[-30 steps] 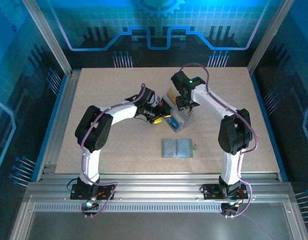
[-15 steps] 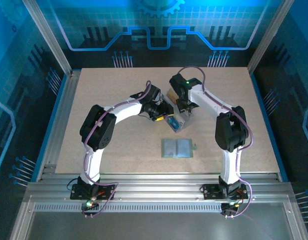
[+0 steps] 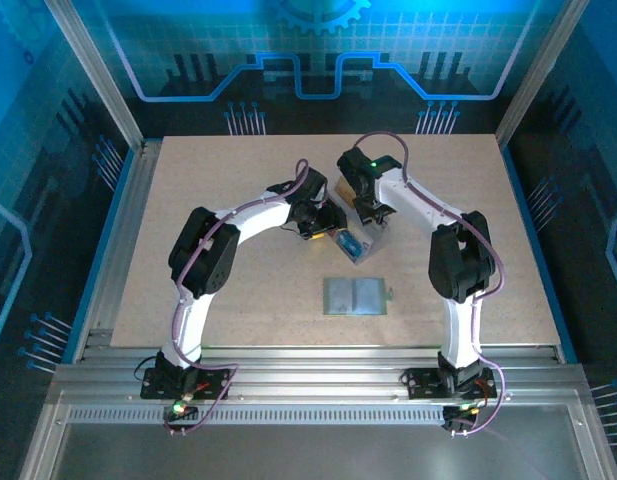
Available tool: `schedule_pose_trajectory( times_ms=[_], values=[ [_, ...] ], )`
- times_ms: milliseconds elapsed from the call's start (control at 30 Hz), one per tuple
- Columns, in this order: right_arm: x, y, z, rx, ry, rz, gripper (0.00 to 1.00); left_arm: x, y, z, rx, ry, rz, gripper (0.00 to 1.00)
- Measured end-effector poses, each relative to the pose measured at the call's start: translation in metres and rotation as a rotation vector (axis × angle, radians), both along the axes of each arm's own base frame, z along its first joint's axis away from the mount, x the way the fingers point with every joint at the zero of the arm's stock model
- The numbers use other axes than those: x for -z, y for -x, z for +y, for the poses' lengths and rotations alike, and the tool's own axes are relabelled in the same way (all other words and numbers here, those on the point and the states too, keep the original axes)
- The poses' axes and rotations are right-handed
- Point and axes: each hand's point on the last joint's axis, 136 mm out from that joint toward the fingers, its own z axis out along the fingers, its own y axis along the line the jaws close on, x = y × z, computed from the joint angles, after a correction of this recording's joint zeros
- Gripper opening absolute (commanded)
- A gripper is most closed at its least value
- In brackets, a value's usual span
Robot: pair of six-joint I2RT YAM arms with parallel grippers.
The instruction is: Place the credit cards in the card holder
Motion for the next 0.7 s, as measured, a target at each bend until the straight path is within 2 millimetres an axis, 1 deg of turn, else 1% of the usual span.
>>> schedule_pose_trajectory(
  times_ms=[133,367,700],
  values=[
    [-0.001,-0.001,0.0,-0.011,0.018,0.0,0.58,0.0,-0.001,0.0,-0.002,-0.005,-0.007,0.69],
    [-0.004,-0.002,0.0,-0.028,0.029,0.0,0.48,0.001,-0.002,0.0,-0.002,-0.004,-0.015,0.69],
    [-0.011,-0.006,-0.001,-0.036,0.039,-0.015,0.39,0.002,-0.003,0.0,-0.002,0.001,-0.022,0.69]
  ],
)
